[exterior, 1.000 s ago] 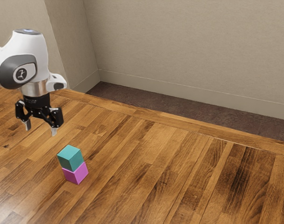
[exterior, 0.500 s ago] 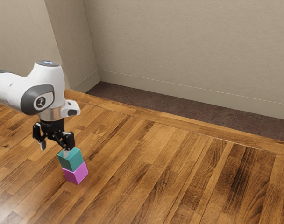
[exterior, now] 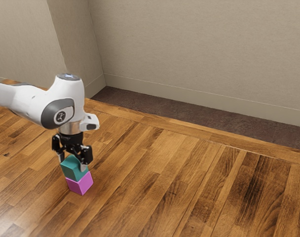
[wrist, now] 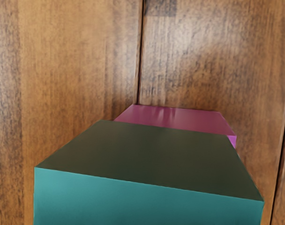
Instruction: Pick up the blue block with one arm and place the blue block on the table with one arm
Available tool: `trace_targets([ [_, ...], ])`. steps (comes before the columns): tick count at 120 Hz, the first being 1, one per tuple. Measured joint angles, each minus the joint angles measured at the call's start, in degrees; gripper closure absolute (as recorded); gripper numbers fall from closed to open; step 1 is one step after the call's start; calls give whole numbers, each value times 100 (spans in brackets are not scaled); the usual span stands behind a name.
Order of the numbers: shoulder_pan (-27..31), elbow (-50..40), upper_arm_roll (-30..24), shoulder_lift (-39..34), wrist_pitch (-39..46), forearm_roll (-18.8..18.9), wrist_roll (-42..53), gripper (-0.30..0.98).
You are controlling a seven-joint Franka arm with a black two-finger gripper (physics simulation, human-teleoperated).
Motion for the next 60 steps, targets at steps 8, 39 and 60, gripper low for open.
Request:
trace_targets([
  [8,-12,2,0,89,53,-6,18,0],
  [39,14,4,0,366,226,-42,59,12],
  [60,24,162,-3,378,281,-29,64,27],
])
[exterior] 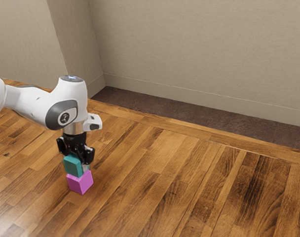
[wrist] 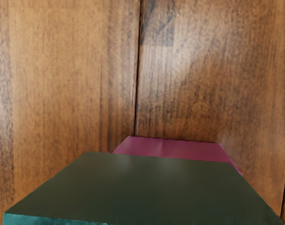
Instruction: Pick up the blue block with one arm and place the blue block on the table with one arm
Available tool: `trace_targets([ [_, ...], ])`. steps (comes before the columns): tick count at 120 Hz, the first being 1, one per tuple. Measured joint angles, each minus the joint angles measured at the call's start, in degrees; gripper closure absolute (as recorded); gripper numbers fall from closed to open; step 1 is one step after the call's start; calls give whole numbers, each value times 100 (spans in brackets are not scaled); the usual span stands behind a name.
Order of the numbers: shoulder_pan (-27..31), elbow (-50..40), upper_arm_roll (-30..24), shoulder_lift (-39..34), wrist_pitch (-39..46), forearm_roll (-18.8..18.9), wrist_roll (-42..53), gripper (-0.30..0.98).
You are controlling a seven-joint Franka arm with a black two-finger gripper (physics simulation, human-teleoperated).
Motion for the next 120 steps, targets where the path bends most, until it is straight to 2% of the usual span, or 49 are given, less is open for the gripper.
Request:
trace_targets([
  [24,-46,187,207,1,20,24,6,30],
  [48,348,160,344,43,6,14,21,30],
  [73,377,113,686,50,-45,10,63,30],
  [108,438,123,822,456,-67,-37,111,31],
  [113,435,122,824,471,-67,-44,119,25],
  [120,432,122,827,480,-66,-57,134,23],
])
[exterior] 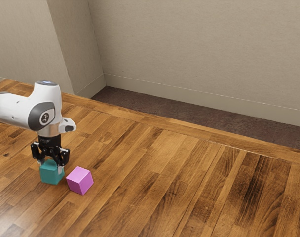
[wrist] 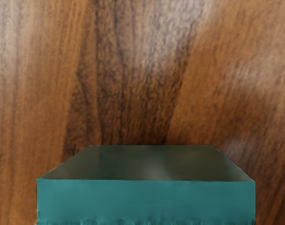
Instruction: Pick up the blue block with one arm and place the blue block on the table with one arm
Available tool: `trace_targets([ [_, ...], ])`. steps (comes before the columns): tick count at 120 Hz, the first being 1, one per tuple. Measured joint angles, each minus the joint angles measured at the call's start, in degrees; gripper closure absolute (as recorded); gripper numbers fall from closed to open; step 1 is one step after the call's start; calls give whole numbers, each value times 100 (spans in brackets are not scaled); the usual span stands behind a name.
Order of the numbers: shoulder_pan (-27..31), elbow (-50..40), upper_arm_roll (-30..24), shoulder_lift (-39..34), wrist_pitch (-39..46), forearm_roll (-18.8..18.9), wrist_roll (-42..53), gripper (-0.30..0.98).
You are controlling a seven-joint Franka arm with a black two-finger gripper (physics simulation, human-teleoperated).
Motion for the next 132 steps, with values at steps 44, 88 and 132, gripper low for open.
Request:
trace_targets([
  [44,0,67,102,-210,-11,22,78,5],
  [88,-269,1298,45,-1007,-657,56,267,1],
  [132,-1225,3524,24,-1030,-2524,73,569,0],
])
